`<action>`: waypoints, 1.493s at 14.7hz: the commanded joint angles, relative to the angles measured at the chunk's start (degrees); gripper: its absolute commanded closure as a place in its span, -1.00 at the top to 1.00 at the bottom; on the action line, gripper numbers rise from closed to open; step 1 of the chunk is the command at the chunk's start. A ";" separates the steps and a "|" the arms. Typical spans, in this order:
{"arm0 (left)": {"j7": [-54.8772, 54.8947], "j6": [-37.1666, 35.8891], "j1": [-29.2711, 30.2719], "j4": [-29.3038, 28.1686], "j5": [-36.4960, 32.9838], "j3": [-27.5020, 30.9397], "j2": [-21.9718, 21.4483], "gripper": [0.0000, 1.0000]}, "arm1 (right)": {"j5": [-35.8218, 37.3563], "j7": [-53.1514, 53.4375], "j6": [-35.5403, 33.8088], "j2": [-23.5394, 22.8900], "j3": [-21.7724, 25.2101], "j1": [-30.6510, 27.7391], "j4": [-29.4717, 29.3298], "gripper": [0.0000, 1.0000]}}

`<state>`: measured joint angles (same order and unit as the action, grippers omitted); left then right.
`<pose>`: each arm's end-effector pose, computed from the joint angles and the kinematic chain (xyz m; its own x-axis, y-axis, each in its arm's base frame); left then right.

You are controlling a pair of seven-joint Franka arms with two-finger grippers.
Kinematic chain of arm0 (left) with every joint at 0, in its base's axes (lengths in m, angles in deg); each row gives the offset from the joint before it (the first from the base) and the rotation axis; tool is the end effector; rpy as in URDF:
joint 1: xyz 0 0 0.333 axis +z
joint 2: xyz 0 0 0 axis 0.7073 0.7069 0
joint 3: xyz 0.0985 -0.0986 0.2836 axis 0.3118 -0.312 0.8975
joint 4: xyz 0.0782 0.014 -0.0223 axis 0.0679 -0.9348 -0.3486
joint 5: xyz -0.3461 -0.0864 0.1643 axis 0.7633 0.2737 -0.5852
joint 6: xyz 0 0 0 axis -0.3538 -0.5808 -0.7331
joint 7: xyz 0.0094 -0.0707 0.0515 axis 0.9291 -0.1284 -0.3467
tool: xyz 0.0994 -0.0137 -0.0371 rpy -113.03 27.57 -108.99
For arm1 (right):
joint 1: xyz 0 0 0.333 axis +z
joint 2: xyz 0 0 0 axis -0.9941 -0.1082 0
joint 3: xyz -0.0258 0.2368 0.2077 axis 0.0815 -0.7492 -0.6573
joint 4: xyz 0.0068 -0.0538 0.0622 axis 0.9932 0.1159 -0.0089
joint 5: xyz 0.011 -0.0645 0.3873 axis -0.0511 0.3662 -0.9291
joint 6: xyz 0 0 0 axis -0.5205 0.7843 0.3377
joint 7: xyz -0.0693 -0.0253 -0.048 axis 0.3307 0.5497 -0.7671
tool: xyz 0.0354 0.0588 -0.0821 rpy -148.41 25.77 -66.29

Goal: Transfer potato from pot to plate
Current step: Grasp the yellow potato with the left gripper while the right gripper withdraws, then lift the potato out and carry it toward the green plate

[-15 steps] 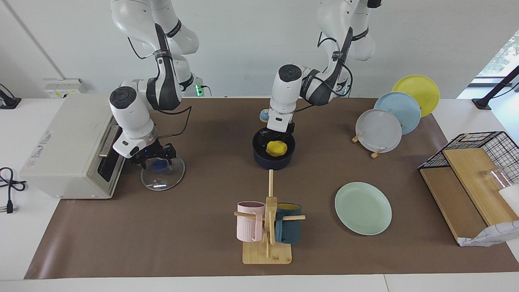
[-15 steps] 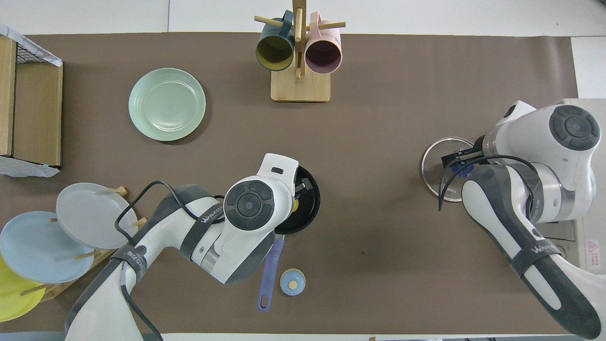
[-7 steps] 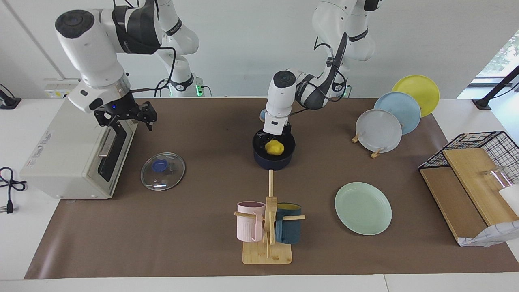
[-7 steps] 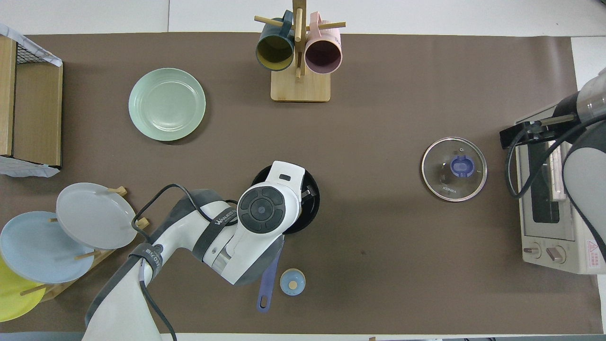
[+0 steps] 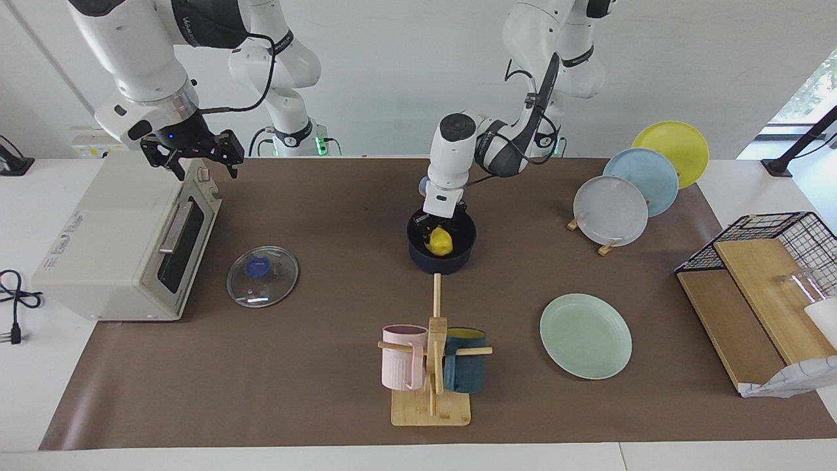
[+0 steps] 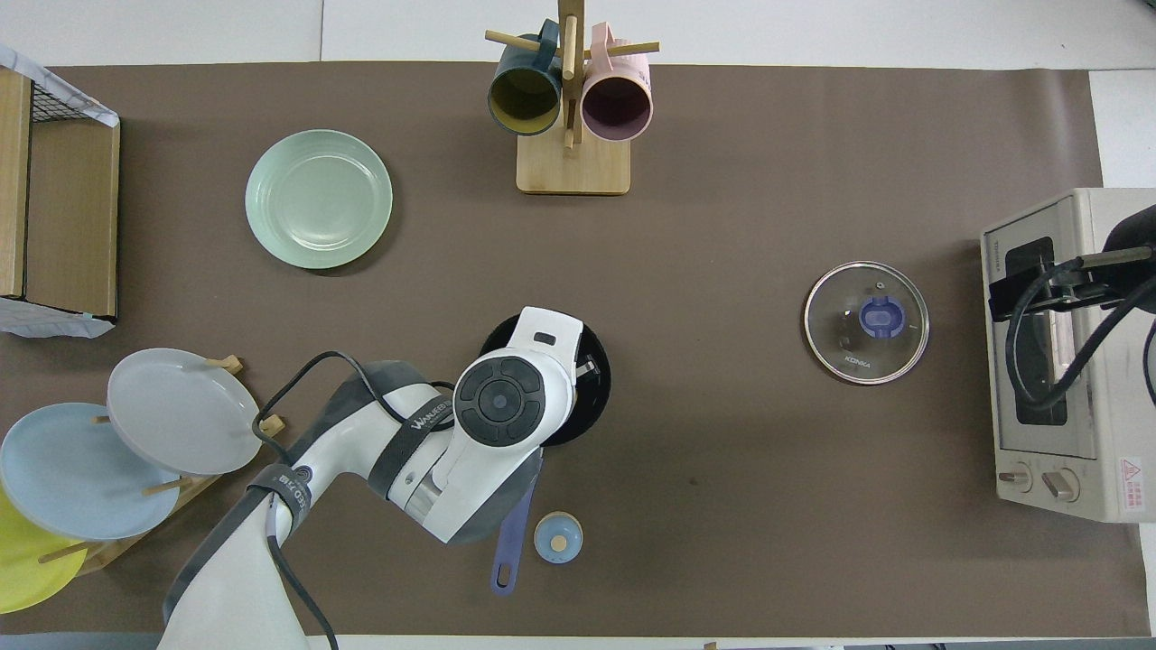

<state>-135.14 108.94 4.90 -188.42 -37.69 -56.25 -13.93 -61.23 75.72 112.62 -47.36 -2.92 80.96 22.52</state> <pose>0.4191 -0.4061 0.3272 0.9131 0.4077 0.0027 0.4056 -0.9090 0.0960 0.5382 0.0010 0.6087 0.9933 0.0682 -0.0934 0.0735 -0.9958 0.0549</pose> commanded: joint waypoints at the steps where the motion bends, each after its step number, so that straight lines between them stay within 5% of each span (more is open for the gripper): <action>1: -0.08 1.29 -0.58 -0.29 0.30 0.96 0.23 -0.75 | -0.99 0.91 -0.27 -0.40 3.58 2.98 -1.19 1.00; 3: -0.08 1.29 -0.49 -0.20 0.30 0.96 0.23 -0.97 | -1.95 2.31 0.60 -0.40 3.95 3.09 -1.19 1.00; 6: 0.10 -0.63 -0.40 1.03 0.30 1.14 -1.34 -1.00 | -3.19 3.02 0.87 0.12 4.30 2.74 -0.92 1.00; 11: 8.42 -22.22 6.08 15.50 0.12 1.31 -7.05 -1.00 | -2.66 3.02 0.70 0.03 3.77 0.54 -1.27 1.00; 15: 22.29 -33.23 15.13 25.53 2.40 1.40 -6.98 -1.00 | -3.27 2.94 0.61 0.03 4.30 0.63 -1.27 1.00; 22: 47.09 -27.83 30.00 27.31 2.76 1.49 -0.75 -1.00 | -3.54 2.67 0.08 1.17 4.30 0.81 -1.01 1.00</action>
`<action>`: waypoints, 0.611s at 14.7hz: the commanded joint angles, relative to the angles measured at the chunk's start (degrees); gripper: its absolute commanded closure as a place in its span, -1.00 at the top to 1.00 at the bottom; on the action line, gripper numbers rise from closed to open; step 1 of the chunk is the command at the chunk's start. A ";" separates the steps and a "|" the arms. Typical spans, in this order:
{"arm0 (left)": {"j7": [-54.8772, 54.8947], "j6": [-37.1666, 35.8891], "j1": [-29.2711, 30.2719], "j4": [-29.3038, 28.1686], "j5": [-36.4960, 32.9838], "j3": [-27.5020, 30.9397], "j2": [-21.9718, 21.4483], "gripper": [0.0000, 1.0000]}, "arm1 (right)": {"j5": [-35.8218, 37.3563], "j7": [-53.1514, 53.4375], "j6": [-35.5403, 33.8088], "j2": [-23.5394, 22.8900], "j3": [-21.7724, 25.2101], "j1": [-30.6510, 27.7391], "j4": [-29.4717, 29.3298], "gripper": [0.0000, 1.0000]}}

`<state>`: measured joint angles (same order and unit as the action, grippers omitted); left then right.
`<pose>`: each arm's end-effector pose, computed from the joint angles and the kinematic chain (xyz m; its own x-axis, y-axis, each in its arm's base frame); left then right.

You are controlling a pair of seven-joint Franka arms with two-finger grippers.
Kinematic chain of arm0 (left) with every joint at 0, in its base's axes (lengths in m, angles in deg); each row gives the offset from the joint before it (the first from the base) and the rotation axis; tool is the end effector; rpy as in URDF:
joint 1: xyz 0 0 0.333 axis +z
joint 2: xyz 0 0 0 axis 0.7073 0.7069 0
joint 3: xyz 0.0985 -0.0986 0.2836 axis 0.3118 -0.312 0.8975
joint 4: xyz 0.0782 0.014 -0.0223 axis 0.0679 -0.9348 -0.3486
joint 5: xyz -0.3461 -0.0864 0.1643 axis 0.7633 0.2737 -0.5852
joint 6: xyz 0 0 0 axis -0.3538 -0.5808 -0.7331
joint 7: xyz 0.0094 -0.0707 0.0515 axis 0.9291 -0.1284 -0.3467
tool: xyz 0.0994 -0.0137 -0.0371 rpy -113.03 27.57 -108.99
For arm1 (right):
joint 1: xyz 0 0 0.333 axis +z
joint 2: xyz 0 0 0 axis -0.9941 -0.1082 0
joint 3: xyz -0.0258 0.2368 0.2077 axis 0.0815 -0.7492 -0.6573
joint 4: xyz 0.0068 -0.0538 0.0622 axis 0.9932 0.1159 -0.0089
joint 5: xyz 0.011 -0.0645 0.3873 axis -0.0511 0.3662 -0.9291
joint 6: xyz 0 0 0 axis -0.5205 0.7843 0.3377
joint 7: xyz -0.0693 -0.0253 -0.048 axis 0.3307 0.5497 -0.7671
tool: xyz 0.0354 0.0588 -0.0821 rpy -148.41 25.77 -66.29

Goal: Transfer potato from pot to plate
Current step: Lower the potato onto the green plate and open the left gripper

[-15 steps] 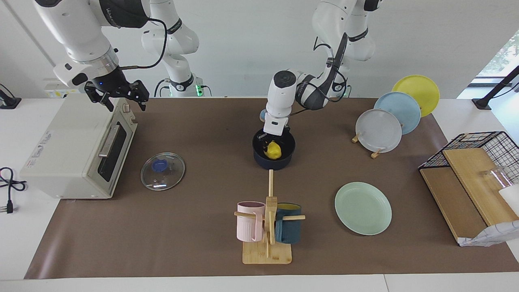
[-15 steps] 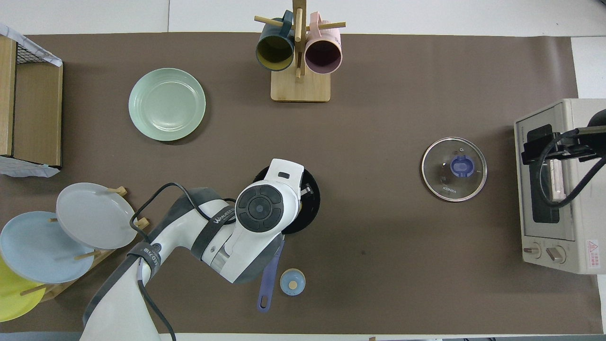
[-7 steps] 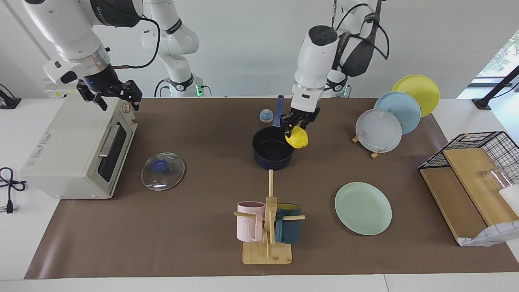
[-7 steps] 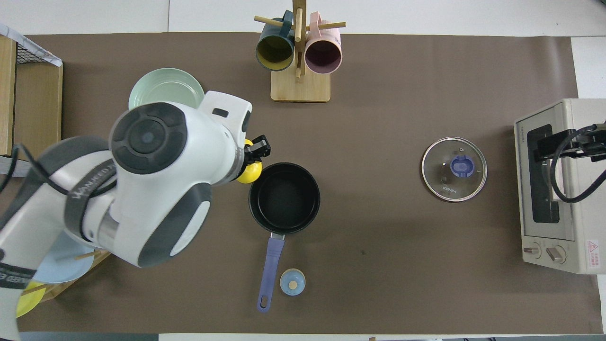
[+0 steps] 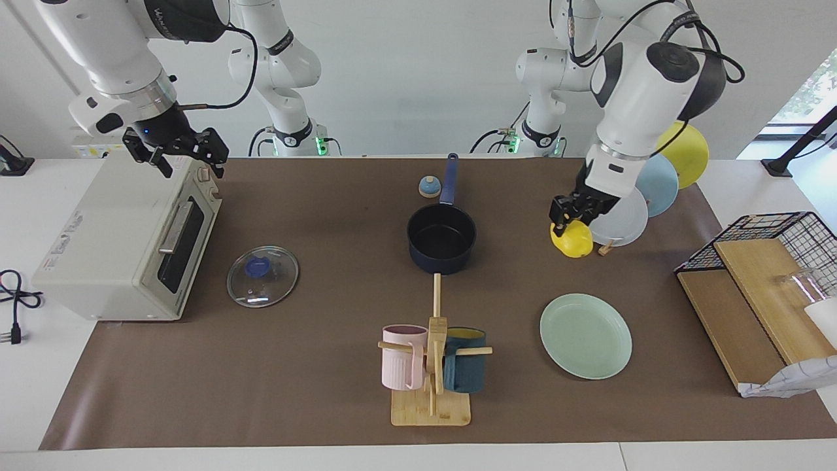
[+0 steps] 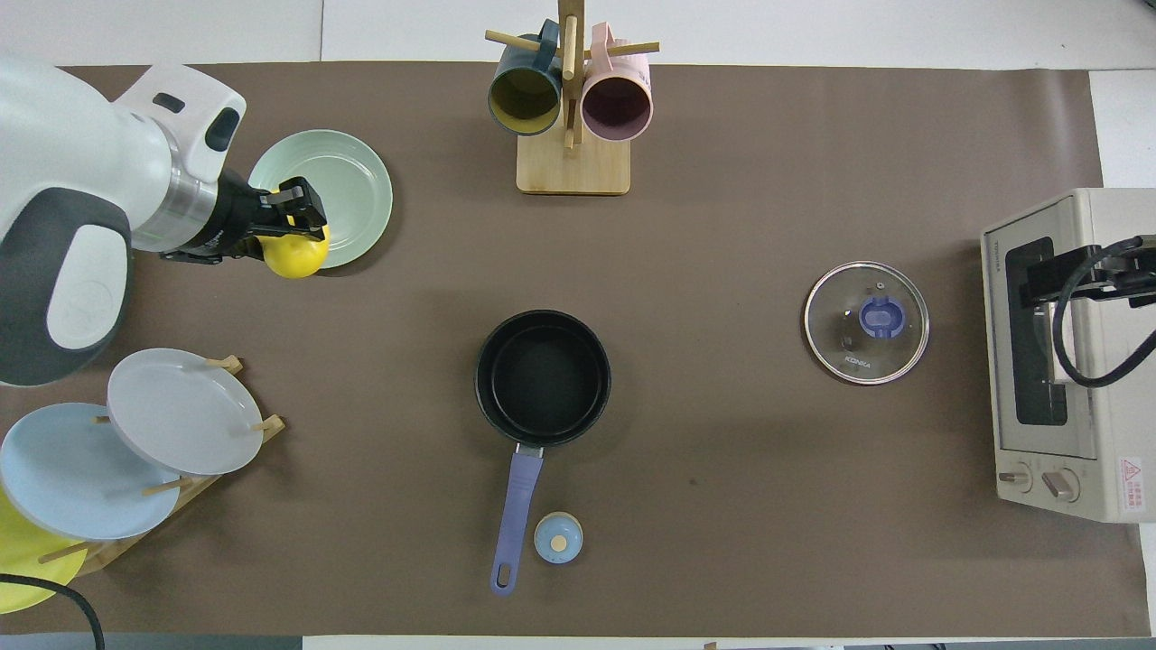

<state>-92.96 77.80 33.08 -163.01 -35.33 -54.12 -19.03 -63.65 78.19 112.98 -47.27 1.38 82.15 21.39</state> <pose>0.5912 -0.1502 0.5375 0.9771 0.2087 0.0407 0.2040 -0.9742 0.0970 0.5386 -0.0240 0.6191 0.9977 -0.0259 -0.0628 -0.0250 -0.9996 0.0151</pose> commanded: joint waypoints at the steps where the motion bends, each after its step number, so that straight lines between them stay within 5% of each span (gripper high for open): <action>1: 6.67 5.95 2.87 1.90 0.30 -0.47 6.20 -1.00 | -1.12 0.21 -0.46 1.17 0.08 -0.38 0.12 1.00; 9: 12.67 16.26 5.96 6.81 -2.60 -0.47 21.32 -1.00 | -1.03 0.56 -0.11 1.61 0.00 0.06 0.38 1.00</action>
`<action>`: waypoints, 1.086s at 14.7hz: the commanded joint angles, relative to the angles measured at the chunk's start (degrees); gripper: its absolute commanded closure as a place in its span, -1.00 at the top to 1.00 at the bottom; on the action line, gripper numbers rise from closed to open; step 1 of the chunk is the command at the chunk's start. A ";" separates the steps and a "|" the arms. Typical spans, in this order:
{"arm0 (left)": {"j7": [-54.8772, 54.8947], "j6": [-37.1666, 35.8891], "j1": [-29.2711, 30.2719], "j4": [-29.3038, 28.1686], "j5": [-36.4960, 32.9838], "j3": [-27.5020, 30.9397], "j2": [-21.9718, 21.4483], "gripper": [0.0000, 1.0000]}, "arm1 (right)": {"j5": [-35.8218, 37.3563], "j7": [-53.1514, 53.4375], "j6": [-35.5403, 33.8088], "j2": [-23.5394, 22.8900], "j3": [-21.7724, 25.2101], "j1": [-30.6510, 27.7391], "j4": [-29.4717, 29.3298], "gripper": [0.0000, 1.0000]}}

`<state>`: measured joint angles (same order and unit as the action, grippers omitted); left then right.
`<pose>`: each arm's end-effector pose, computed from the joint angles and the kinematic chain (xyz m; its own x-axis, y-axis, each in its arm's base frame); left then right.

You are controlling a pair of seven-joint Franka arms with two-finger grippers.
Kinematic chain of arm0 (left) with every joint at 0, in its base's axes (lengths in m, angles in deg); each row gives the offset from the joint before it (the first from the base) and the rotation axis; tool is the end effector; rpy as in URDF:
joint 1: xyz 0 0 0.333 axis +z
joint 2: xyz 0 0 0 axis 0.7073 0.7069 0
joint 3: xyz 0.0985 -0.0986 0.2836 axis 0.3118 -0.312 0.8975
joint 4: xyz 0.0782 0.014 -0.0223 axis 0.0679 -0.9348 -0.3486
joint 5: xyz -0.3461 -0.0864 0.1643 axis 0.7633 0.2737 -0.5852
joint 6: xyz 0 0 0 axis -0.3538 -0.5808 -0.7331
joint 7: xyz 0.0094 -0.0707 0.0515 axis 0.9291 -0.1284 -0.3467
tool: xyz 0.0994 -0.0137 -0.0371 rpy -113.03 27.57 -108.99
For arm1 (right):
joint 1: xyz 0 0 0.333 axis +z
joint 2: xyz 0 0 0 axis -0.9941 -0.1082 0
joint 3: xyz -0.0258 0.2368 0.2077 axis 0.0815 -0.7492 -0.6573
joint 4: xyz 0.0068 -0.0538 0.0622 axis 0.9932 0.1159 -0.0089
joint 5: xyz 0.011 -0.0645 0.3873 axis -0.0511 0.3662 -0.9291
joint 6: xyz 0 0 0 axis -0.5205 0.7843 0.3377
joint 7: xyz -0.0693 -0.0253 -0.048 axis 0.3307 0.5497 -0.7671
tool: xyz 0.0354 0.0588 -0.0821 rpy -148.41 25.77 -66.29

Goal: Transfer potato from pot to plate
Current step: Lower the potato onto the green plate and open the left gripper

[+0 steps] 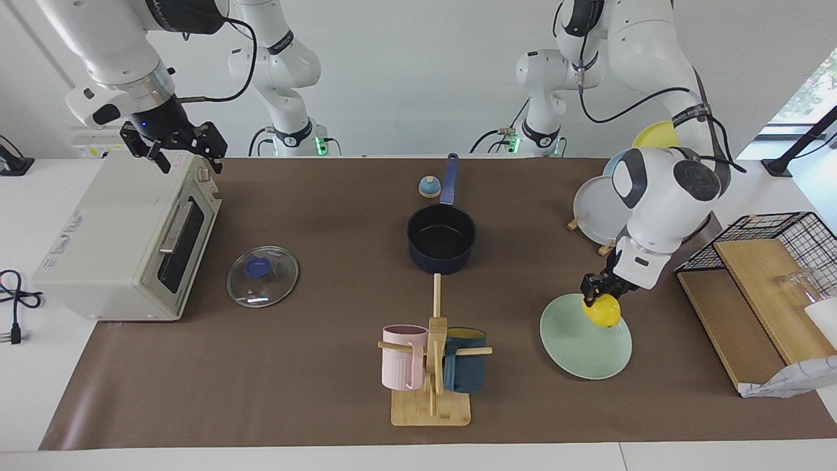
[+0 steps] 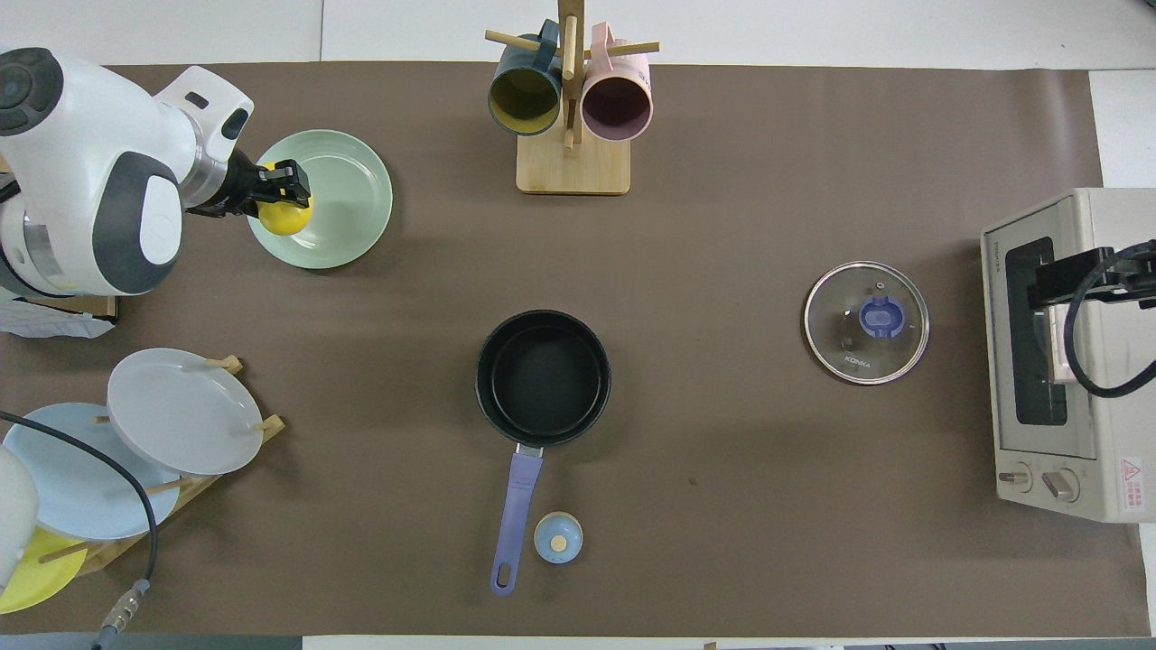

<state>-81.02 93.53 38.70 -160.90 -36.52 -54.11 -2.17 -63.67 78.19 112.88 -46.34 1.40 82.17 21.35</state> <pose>0.6747 -0.0968 0.3909 0.9907 0.1104 0.0798 0.1044 -0.9917 0.0757 0.5337 -0.0239 0.6280 0.9985 -0.0260 -0.0476 -0.0253 -0.9996 0.0147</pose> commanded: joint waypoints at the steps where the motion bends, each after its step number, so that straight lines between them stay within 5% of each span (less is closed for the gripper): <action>1: 1.52 3.32 0.34 4.53 -1.58 -0.48 5.08 -1.00 | -1.01 0.65 0.16 0.68 -0.02 0.04 0.51 1.00; 7: 5.22 9.41 0.25 -0.65 -1.23 -0.48 5.53 -1.00 | -1.10 0.56 -0.19 0.77 -0.28 0.31 0.69 1.00; 8: 5.13 9.41 0.25 -0.65 -1.23 -0.48 5.53 -0.68 | -1.10 0.65 -0.19 0.77 -0.28 0.13 0.69 1.00; 10: 5.13 9.33 0.25 -0.83 -1.23 -0.48 5.44 0.83 | -1.10 0.56 -0.19 0.77 -0.20 -0.22 0.69 1.00; 11: 5.04 9.24 0.08 -0.57 -1.23 -0.48 5.44 1.00 | -1.10 0.65 -0.19 0.77 -0.20 -0.31 0.69 1.00; 16: 4.43 0.75 1.04 1.62 -0.88 -0.39 -2.01 1.00 | -1.10 0.65 -0.19 0.77 -0.20 -0.13 0.69 1.00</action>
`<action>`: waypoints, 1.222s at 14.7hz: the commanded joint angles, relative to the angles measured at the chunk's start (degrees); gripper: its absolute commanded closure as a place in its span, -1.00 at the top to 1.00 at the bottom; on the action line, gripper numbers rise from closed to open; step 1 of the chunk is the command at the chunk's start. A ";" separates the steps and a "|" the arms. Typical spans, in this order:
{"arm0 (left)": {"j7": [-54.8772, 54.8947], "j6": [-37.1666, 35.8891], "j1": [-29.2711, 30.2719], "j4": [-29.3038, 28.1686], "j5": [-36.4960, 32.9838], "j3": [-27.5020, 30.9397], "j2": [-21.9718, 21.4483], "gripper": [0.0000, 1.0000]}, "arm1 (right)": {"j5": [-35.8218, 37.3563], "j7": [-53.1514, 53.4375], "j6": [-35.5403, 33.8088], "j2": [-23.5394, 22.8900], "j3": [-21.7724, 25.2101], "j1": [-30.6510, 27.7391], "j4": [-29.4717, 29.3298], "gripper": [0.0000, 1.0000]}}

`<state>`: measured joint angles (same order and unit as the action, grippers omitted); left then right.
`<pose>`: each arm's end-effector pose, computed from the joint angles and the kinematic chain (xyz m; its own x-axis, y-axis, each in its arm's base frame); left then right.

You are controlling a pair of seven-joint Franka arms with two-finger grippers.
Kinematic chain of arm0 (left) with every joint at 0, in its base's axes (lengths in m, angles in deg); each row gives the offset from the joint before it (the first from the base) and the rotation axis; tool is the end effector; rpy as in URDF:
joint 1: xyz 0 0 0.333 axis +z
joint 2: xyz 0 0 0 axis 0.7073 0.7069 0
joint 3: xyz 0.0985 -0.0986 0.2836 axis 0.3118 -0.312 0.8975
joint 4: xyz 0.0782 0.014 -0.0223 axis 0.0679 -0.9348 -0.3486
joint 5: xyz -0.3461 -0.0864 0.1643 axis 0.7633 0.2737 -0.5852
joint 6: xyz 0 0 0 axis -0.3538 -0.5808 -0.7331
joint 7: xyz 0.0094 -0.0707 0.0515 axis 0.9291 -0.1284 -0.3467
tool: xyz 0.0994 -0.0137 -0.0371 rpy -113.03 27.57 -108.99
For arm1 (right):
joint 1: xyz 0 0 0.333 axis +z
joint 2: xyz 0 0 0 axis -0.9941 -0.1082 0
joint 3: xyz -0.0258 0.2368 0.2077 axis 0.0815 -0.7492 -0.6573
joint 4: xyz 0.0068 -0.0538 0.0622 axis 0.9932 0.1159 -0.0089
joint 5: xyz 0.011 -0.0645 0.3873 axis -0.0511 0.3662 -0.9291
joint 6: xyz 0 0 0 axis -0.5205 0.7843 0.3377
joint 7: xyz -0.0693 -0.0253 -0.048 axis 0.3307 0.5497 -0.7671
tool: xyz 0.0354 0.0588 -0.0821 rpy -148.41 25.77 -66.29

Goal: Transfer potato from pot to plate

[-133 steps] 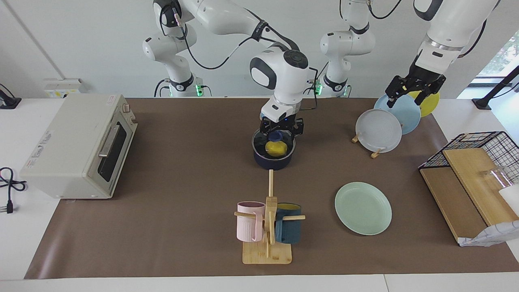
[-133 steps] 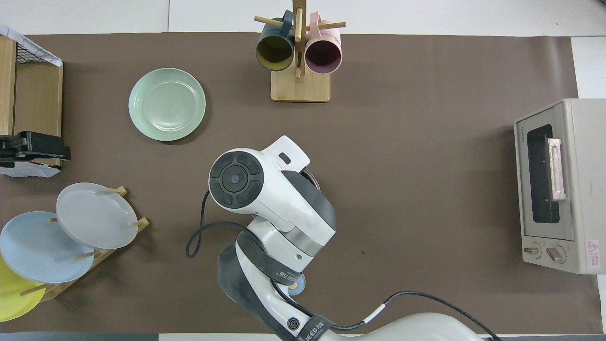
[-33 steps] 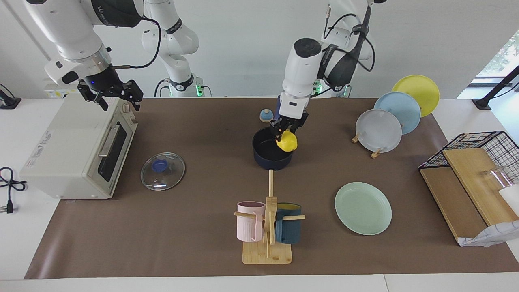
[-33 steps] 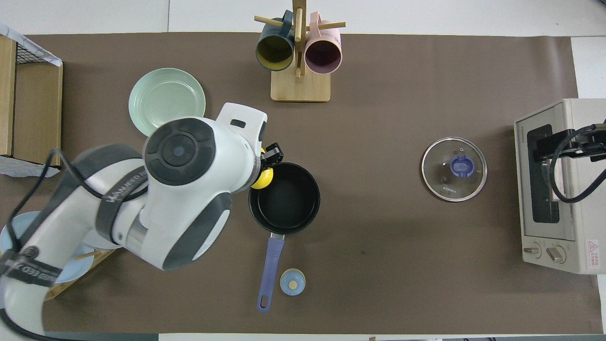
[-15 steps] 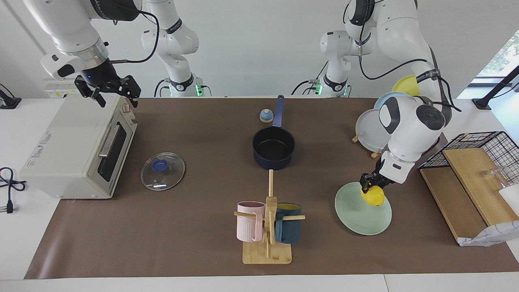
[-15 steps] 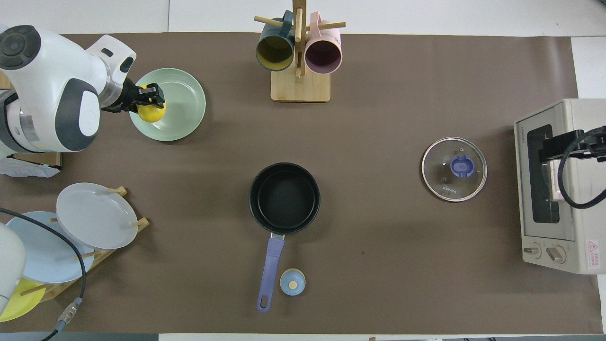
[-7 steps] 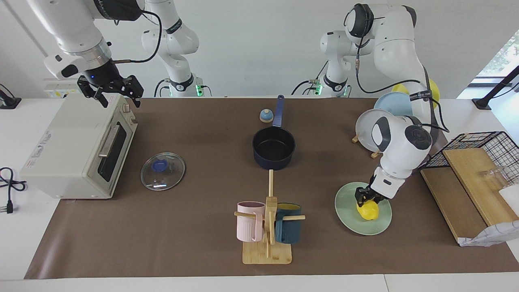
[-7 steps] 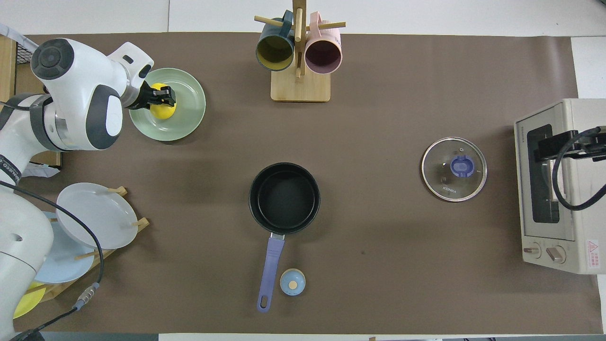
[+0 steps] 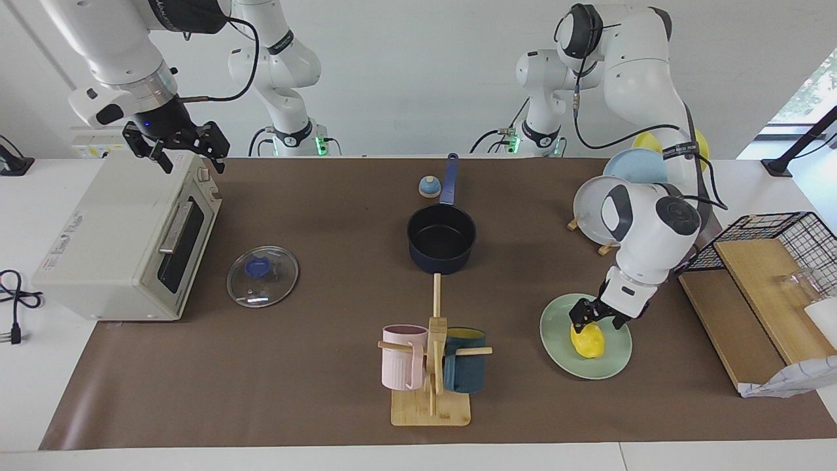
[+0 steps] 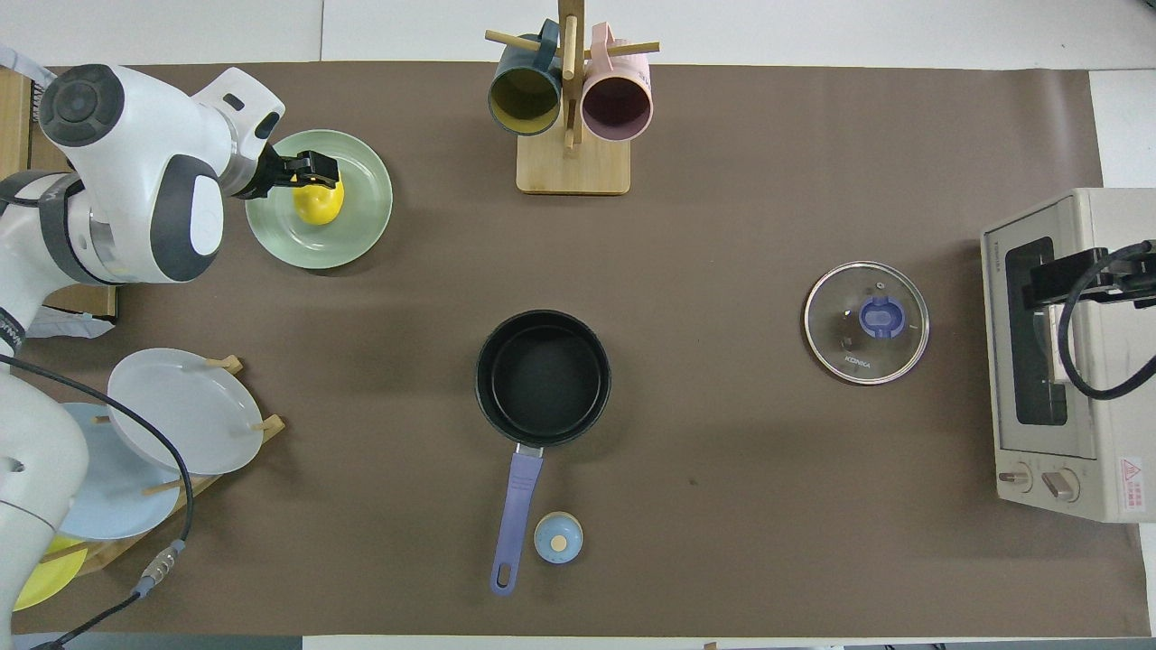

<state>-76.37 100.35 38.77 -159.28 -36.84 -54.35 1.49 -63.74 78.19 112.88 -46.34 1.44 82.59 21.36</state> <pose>0.6944 -0.0999 0.3724 0.9853 0.0325 0.1677 0.0194 -0.9967 0.0789 0.5339 -0.0202 0.6279 0.9987 -0.0193 -0.0478 -0.0186 -0.9997 0.0135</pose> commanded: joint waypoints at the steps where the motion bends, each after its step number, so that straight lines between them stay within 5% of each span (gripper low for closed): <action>1: -0.66 -9.51 0.97 0.45 -0.56 -0.06 -8.04 1.00 | -1.03 0.56 -0.28 0.77 -0.24 -0.65 0.68 1.00; 7: -0.84 -30.60 1.06 0.89 -1.00 1.61 -23.68 1.00 | -1.03 0.56 -0.28 0.77 -0.24 -0.65 0.68 1.00; 11: -0.05 -40.72 0.45 0.37 -2.31 1.44 -29.06 1.00 | -1.03 0.56 -0.28 0.77 -0.24 -0.65 0.68 1.00; 18: 7.95 -37.93 0.80 -9.92 -2.32 1.78 -35.05 1.00 | -1.03 0.64 -0.28 0.77 -0.24 -0.65 0.68 1.00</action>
<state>-70.79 59.82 39.51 -165.60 -38.13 -52.82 -30.75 -63.74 78.19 112.88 -46.34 1.44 82.59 21.36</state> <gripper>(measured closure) 0.000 0.000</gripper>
